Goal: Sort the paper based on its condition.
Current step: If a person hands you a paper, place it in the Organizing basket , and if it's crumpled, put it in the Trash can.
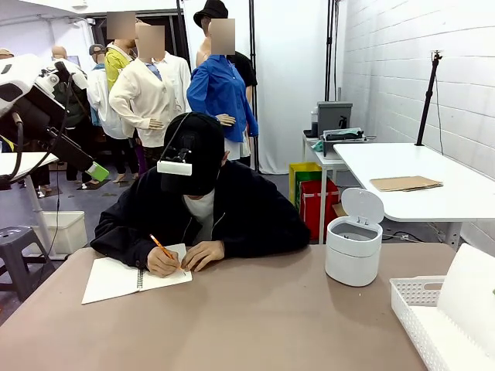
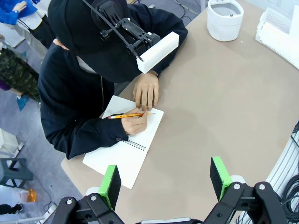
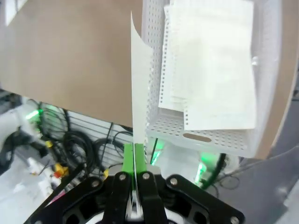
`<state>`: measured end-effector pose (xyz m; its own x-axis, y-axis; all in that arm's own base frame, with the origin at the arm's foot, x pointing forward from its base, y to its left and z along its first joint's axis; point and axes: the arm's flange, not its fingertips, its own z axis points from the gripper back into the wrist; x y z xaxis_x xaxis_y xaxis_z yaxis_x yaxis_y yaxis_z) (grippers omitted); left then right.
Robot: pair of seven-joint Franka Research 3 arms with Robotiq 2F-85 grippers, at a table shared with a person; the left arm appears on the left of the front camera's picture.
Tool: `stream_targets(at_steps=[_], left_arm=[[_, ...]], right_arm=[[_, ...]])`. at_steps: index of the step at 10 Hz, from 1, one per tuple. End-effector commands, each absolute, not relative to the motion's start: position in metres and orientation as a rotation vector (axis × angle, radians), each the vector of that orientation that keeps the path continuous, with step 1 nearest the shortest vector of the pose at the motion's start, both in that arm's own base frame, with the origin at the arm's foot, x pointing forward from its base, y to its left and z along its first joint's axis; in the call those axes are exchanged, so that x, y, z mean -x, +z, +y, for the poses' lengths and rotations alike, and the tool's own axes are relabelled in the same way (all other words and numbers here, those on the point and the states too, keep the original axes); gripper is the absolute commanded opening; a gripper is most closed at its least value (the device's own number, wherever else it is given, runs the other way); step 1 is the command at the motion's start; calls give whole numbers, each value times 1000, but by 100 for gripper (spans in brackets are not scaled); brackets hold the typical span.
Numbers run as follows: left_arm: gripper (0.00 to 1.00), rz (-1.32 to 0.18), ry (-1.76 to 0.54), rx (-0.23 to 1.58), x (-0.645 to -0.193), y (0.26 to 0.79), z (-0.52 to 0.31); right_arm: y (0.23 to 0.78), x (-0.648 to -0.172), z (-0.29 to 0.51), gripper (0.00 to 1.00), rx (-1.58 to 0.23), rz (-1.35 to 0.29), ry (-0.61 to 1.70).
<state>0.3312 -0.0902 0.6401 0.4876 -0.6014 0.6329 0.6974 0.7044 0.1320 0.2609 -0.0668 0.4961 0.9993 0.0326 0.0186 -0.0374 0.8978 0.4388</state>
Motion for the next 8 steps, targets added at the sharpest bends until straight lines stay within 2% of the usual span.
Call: stream_targets(at_steps=[1,4,8], left_arm=[[100,-701,-789,140,-330,640,-90],[100,-701,-789,140,-330,640,-90],[100,-701,-789,140,-330,640,-90]], right_arm=[[465,-268,-44,0,-477,29,10],[428,-281,-25,0,-463,55,-25],[393,-288,-18,0,-412,-82,-107]])
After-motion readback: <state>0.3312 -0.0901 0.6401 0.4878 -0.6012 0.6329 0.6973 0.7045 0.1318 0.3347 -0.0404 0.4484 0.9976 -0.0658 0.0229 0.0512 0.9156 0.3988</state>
